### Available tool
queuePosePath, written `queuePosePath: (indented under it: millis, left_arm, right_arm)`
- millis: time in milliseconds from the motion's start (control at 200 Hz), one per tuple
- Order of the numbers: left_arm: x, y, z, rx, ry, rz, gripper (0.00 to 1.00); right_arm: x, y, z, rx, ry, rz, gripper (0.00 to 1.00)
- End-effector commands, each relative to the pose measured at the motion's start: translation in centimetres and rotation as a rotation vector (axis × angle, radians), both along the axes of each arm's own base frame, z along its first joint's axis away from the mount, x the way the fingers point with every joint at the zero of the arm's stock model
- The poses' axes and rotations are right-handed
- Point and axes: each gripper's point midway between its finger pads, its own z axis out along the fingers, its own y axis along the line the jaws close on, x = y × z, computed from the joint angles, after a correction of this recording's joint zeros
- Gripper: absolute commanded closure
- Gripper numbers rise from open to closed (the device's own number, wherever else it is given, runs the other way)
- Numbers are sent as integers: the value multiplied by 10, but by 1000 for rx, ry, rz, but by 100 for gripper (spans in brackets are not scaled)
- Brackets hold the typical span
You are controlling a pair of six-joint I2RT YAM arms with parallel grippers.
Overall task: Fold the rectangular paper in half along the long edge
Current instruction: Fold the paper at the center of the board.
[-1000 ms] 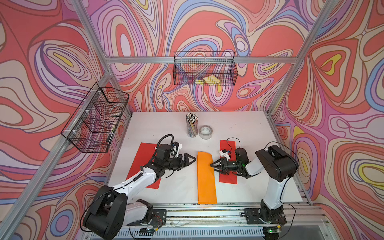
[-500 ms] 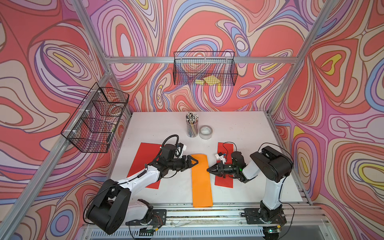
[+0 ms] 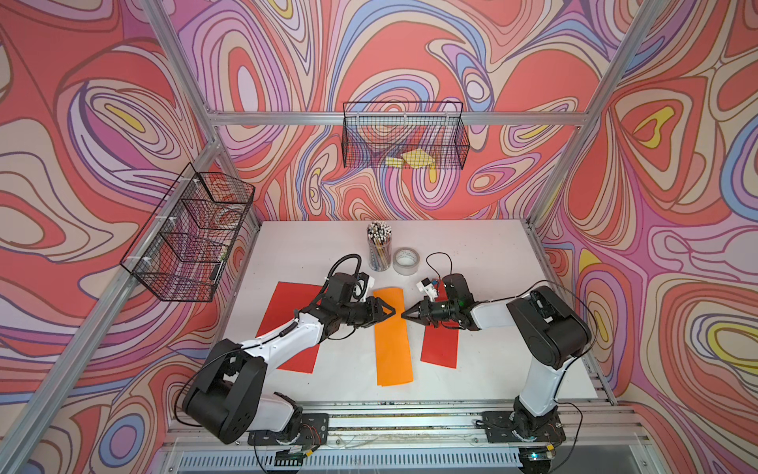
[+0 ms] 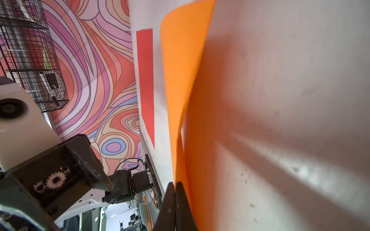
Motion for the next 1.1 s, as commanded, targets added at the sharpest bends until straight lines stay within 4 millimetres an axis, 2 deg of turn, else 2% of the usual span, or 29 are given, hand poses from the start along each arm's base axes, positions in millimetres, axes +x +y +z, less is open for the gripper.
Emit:
queuePosePath:
  millis: [0,70,210,551,776,896,971,1001,1011,1076,1091]
  left_arm:
    - [10,-9,-17,28,38,-22,66]
    - [18,-15,-31,33,69,-35,74]
    - [31,-20,-54,65,109,-20,80]
    - [32,-25,-91,65,193,-12,87]
    - [26,-22,-113,89,241,-5,91]
    - [23,-18,-121,115,256,3,93]
    - [21,-18,-125,120,267,3,94]
    - [21,-17,-126,119,270,4,94]
    - [20,-17,-127,120,272,4,94]
    - [20,-17,-129,120,277,9,95]
    - [20,-17,-130,120,277,10,95]
  right_arm:
    - [-6,-3,-22,-83,47,30,100]
    - [-2,0,-26,-80,55,38,100]
    - [1,2,-32,-93,60,56,100]
    - [-2,-4,-42,-164,69,75,100]
    - [-2,-11,-42,-225,59,60,65]
    - [2,-21,-30,-277,17,29,62]
    - [5,-28,-16,-309,-29,-4,68]
    - [5,-32,-12,-328,-38,-20,75]
    - [6,-33,-6,-331,-56,-29,77]
    - [7,-46,4,-385,-85,-83,100]
    - [6,-49,6,-398,-91,-96,100]
